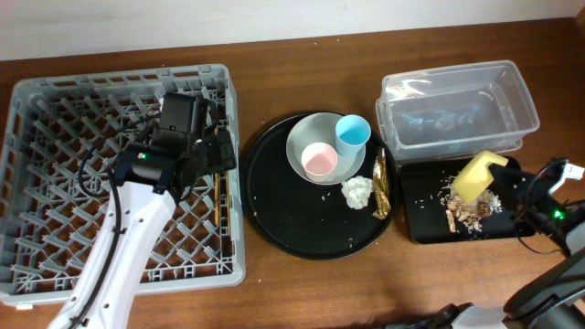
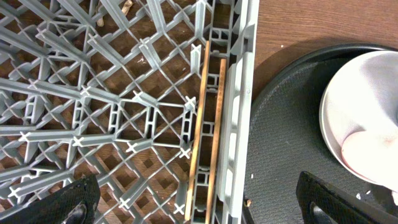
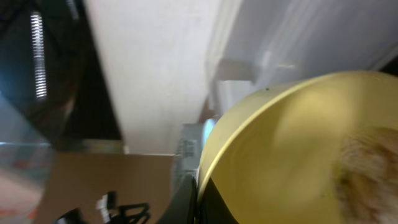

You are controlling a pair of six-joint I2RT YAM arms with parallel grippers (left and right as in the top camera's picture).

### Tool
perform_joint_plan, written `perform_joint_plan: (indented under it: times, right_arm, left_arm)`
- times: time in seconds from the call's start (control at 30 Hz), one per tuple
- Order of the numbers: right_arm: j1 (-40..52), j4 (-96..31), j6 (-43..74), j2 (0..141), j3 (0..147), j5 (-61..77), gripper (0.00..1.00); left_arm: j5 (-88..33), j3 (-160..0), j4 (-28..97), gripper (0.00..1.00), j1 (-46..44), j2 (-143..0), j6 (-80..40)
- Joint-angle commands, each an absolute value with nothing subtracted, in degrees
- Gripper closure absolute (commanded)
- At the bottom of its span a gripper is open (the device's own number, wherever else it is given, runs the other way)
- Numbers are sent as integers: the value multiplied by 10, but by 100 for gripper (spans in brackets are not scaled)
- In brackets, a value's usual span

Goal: Sort waste into correct bins and load items into the dishwasher rack
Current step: 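Carry the yellow bowl right and tip the rice onto the black tray, then return the empty yellow bowl to the black round tray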

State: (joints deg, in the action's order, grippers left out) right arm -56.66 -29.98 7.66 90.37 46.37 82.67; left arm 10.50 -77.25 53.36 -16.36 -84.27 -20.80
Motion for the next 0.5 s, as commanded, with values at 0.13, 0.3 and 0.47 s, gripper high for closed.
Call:
perform_joint_plan:
  times: [0.13, 0.3, 0.47]
  right_arm:
    - [-570, -318, 108, 898, 463, 889, 96]
    - [-570, -318, 134, 898, 463, 884, 96]
    - [-562, -328, 165, 876, 473, 864, 96]
  left_arm:
    - [103, -780, 533, 1, -164, -842, -210]
    - [103, -780, 533, 1, -164, -842, -210]
    - [103, -780, 533, 1, -164, -842, -210]
